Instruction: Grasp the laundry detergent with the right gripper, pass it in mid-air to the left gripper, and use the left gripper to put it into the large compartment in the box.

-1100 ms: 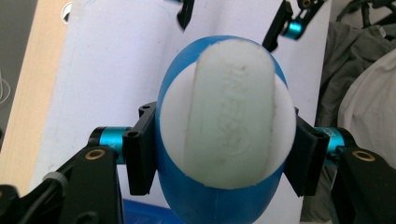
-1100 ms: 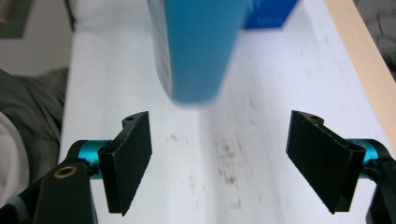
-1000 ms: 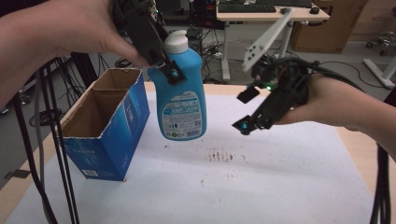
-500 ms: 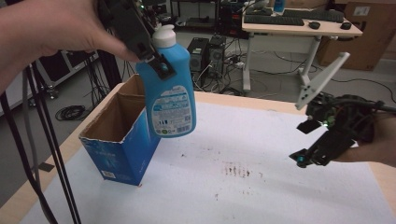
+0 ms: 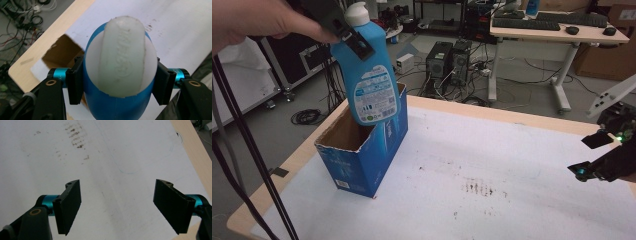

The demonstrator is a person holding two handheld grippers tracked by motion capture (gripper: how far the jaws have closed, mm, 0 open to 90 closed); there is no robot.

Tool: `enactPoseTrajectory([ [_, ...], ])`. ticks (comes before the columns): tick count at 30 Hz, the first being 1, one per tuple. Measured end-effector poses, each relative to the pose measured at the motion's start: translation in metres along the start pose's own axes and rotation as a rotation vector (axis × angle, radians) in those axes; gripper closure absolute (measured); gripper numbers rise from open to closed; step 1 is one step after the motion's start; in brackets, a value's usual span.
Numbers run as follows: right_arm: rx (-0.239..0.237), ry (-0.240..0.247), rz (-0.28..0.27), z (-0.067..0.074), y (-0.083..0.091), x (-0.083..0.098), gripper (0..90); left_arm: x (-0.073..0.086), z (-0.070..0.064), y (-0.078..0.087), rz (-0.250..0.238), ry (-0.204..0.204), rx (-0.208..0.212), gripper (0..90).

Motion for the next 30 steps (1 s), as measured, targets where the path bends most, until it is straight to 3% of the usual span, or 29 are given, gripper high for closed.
enactPoseTrajectory([
  [4,0.008,-0.007,0.002,-0.004,0.001,0.005,21.8,0.007,0.011,0.002,0.015,0.049,-0.068,38.1],
  [8,0.019,-0.014,0.003,-0.007,0.001,0.008,21.8,0.011,0.017,0.000,0.017,0.081,-0.099,38.1],
  [18,0.035,-0.040,0.000,-0.012,0.004,0.016,21.8,0.018,0.025,-0.015,0.057,0.110,-0.140,38.1],
  [30,0.043,-0.046,0.002,-0.013,0.006,0.023,21.8,0.031,0.034,-0.043,0.104,0.130,-0.141,38.1],
])
Point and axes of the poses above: each handheld gripper's, and its own axes: y roughly backward along the jaws, x roughly out of its underside, z roughly to its left, the point moved 4 cm from there along -y, roughly forward along the jaws, and after that the axes turned 9 degrees about y, right-handed, at the moved point
